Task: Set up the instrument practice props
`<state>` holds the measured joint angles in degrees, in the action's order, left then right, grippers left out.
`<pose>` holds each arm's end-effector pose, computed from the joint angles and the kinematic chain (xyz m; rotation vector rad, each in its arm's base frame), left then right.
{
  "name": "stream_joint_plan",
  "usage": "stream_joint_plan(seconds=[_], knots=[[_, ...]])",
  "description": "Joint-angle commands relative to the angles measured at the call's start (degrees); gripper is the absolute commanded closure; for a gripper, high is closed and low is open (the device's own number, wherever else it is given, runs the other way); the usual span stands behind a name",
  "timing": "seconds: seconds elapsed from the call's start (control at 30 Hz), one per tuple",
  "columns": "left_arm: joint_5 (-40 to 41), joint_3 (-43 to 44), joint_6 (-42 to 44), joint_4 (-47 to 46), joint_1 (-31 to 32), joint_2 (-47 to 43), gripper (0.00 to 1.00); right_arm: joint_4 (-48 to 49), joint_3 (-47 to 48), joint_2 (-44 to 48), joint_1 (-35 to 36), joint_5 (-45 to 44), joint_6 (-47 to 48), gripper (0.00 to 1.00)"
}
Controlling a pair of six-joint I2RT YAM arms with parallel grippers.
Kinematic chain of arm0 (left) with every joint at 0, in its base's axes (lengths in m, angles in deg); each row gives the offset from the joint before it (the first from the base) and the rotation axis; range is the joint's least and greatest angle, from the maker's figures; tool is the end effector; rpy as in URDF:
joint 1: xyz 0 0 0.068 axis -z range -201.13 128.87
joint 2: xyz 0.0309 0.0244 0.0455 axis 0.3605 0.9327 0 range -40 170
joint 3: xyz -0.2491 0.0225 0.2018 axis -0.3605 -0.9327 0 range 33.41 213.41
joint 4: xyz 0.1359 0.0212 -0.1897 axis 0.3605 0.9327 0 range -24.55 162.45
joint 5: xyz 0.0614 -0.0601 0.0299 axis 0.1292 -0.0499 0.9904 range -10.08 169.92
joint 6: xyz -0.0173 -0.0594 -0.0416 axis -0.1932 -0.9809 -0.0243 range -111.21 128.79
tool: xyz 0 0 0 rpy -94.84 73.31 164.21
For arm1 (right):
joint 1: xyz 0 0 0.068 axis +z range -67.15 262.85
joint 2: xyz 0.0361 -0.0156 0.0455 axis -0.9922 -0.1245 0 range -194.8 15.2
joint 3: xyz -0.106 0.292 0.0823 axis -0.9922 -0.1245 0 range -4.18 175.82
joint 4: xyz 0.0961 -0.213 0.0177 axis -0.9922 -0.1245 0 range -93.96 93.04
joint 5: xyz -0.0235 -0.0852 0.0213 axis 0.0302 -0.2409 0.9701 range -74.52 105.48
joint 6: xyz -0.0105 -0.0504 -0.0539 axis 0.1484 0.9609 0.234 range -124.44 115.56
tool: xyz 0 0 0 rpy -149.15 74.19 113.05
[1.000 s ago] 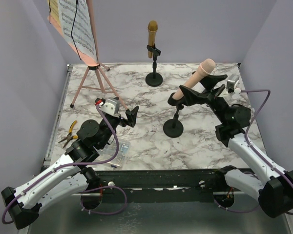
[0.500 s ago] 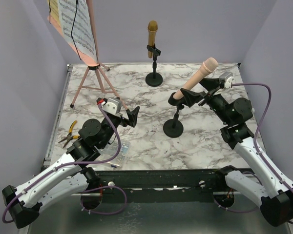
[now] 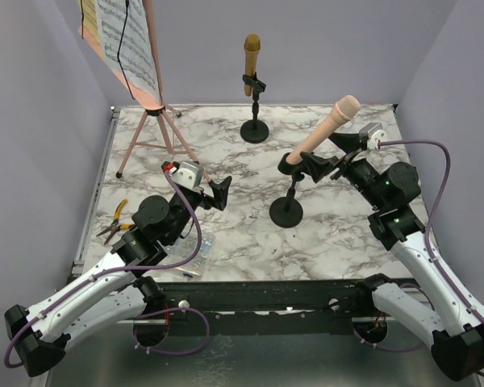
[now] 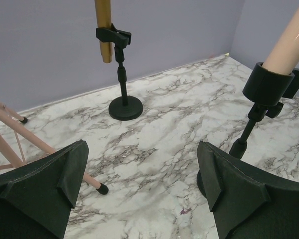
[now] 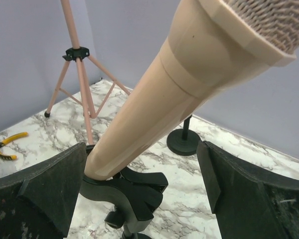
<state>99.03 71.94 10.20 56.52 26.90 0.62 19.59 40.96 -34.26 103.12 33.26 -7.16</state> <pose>0.1034 -0.0844 0.3859 0.3556 1.4284 -0.4216 0.1493 0.0755 0.4240 -0.4693 1.3069 0.5459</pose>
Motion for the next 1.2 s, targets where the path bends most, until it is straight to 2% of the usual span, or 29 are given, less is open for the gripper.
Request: stream_joint_plan(seconds=[0.0, 0.27, 0.33, 0.43, 0.53, 0.7, 0.77, 0.87, 0.9, 0.97, 1.17], knots=[[-0.67, 0.3, -0.71, -0.23, 0.07, 0.07, 0.01, -2.42, -1.61, 2.59, 0.29, -1.64, 3.9, 0.0], [-0.31, 0.26, -0.75, -0.13, 0.07, -0.29, 0.01, -6.21, -3.39, 7.7, 0.29, -6.07, 5.1, 0.0], [-0.44, 0.39, -1.01, -0.13, 0.08, -0.02, 0.01, -8.2, -4.12, 8.92, 0.23, -11.26, 5.27, 0.0], [-0.8, 0.59, -1.15, 0.13, 0.07, 0.34, 0.01, -9.33, -6.8, 9.86, -0.15, -28.54, 5.68, 0.0], [-0.58, 1.0, -3.64, 0.59, 0.06, 0.43, 0.01, -9.42, -9.06, 9.83, -4.2, -38.05, 3.49, 0.0], [-4.23, 3.54, -12.06, 0.9, 0.05, 1.32, 0.01, -12.96, -7.56, 3.92, -18.13, -28.21, -6.4, 0.0], [-8.83, 7.0, -16.01, 1.68, 0.05, 3.72, 0.02, -15.39, -4.75, -1.26, -21.71, -18.81, -9.13, 0.0], [-15.31, 16.58, -20.35, 5.61, 0.07, 9.83, 0.02, -16.45, -1.21, -7.58, -21.94, -0.12, -9.27, 0.0], [-17.87, 19.82, -21.06, 7.07, 0.05, 12.55, 0.02, -16.42, -0.61, -9.21, -21.94, 3.43, -9.86, 0.0], [-22.87, 27.78, -22.89, 11.02, 0.05, 18.16, 0.02, -16.47, -0.08, -10.99, -21.94, 5.69, -12.65, 0.0], [-36.4, 47.05, -23.86, 15.95, 0.05, 35.21, 0.03, -16.47, -3.62, -9.32, -21.94, 1.68, -18.91, 0.0]])
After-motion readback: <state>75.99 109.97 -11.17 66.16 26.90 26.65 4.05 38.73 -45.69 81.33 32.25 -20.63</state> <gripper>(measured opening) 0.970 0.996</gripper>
